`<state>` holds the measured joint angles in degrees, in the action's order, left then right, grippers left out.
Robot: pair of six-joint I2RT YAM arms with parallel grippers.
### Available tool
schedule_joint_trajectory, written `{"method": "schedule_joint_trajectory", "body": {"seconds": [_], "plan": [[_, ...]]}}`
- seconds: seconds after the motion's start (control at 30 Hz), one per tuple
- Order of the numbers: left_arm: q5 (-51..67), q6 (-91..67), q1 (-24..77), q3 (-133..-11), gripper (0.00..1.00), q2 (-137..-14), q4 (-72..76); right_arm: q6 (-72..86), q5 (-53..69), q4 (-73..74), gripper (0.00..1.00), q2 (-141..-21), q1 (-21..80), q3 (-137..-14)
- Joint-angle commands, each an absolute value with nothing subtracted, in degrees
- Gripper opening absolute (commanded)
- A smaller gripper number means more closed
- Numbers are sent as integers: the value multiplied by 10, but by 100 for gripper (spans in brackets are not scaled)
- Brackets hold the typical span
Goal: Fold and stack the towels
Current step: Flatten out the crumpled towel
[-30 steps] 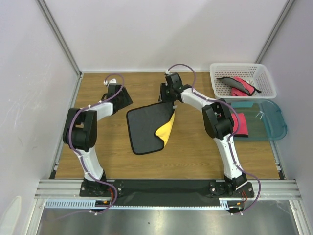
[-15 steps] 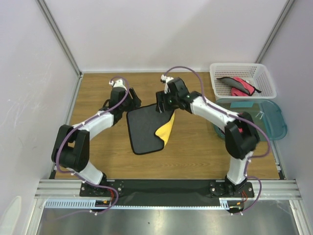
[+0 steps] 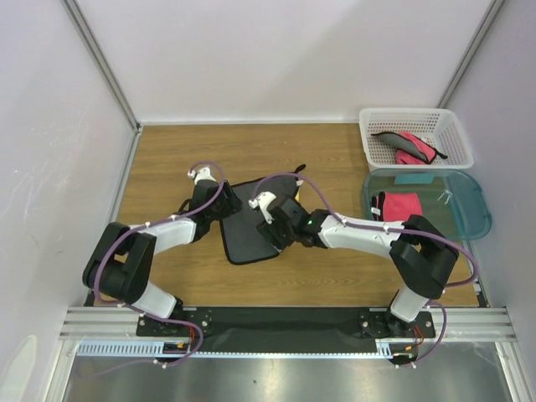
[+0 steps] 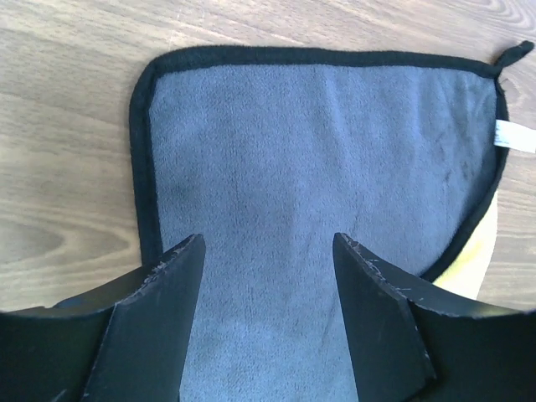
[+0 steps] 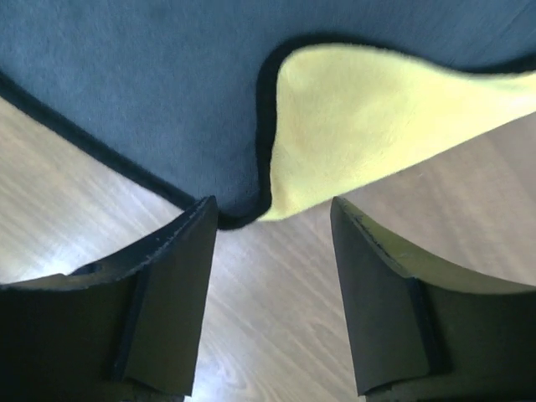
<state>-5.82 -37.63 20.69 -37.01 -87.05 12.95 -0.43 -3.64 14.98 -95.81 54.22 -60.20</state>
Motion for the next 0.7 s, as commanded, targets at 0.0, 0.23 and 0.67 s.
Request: {"method": "schedule_joint_trajectory", "body": {"seconds": [0.0,0.23,0.67], "plan": [[-76,-392,212,-349,69,-837,185,-49,-146,97,63,-961,585,-622],[-82,-387,213,-321,69,-817,195,-71,-251,112,62,-1050,629,-680],[-71,-381,212,-322,69,-824,208,-78,-311,103,23,-1089,625,-702]]}}
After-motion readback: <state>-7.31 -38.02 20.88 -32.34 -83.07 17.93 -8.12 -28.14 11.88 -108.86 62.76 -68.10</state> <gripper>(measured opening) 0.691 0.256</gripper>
